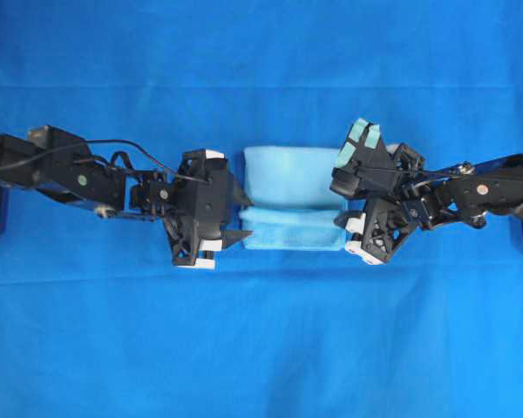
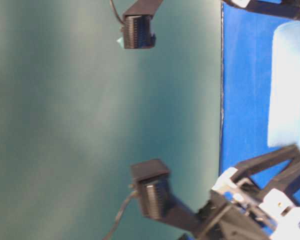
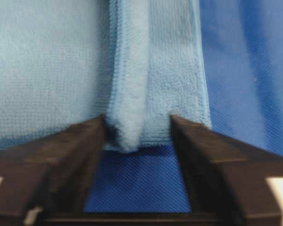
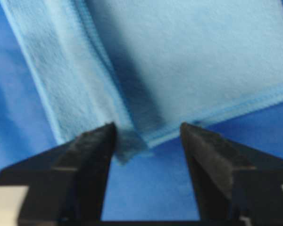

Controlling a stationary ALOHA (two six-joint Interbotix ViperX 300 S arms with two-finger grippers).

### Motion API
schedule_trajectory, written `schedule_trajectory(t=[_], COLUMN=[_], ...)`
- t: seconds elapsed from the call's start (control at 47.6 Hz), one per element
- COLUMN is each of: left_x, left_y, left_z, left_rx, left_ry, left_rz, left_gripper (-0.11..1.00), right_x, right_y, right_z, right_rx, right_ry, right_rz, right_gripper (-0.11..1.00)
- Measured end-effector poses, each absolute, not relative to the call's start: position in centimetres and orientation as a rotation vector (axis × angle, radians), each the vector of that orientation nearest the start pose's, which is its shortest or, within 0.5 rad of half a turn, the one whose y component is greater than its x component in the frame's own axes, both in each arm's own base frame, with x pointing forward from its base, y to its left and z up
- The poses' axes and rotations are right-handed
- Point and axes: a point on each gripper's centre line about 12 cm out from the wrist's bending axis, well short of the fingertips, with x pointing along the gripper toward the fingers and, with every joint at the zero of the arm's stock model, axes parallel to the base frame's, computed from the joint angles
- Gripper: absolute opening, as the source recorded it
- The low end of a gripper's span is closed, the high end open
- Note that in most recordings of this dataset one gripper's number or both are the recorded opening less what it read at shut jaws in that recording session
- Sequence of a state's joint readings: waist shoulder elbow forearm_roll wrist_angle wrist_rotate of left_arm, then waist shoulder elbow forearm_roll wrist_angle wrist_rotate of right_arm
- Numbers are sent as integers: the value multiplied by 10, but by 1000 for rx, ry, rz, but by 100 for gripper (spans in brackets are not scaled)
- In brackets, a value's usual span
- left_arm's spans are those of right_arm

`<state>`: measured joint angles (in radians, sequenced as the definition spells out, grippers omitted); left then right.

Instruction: Fold the light blue towel.

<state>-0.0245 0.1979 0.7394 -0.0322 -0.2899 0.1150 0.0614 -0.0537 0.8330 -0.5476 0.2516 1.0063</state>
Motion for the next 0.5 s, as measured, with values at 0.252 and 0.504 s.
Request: schedule_trajectory(t=[0.252, 0.504], left_x=[376, 346], left_y=[-10, -13], left_z=[152, 198], left_rx=[92, 103], left_ry=[623, 564], left_rz=[-51, -61], left_gripper=[63, 62], right_x=[314, 281], right_y=[19, 18], right_z=[173, 220], right_rx=[307, 259], right_ry=[851, 767], right_rz=[-257, -270], right_gripper=[52, 52])
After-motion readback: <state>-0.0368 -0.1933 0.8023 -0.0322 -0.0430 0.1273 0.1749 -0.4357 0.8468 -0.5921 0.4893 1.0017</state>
